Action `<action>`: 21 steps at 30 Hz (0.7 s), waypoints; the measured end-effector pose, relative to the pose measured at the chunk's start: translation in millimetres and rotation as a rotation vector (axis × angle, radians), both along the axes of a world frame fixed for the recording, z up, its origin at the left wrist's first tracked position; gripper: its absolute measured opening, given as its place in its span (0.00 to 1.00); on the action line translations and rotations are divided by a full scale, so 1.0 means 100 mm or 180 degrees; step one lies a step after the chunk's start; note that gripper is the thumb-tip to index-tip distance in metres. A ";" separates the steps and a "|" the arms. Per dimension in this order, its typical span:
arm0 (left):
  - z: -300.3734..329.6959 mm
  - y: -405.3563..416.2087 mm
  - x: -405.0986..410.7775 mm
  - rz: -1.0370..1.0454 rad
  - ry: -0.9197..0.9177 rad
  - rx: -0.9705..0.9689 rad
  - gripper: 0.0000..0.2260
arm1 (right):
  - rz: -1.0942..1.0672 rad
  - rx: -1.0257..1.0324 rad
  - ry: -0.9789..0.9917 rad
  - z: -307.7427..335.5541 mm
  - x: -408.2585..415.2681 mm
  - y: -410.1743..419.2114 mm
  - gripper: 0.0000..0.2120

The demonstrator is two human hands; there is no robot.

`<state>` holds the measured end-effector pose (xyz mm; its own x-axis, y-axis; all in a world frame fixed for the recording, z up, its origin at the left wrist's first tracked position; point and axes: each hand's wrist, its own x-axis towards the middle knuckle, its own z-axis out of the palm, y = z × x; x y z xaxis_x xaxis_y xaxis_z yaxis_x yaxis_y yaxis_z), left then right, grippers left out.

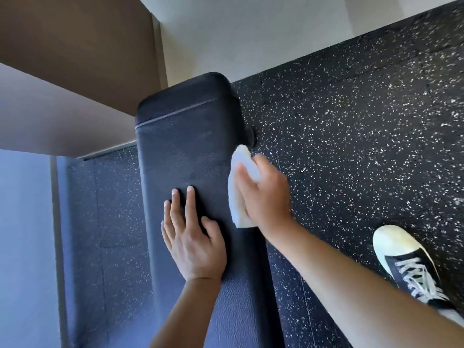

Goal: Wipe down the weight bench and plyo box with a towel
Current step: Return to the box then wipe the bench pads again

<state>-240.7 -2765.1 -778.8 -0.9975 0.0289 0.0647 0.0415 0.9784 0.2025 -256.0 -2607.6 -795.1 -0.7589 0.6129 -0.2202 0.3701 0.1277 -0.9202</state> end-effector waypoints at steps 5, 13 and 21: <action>-0.03 -0.01 0.00 -0.0073 0.0083 -0.0060 0.29 | -0.0266 -0.0482 -0.0201 -0.15 -0.86 0.43 0.15; -0.02 -0.02 0.00 -0.0068 0.0070 0.0032 0.29 | -0.0329 -0.0804 -0.0359 -0.24 0.66 -0.26 0.17; -0.04 -0.02 0.01 -0.0140 0.0054 0.0141 0.28 | -0.0295 -0.1201 -0.0629 -0.07 1.84 -0.74 0.15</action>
<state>-239.2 -2767.3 -782.5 -0.9941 0.0695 0.0839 0.0881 0.9657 0.2444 -71.6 -2681.9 -802.6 -0.6252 0.5252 -0.5773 0.5378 -0.2462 -0.8063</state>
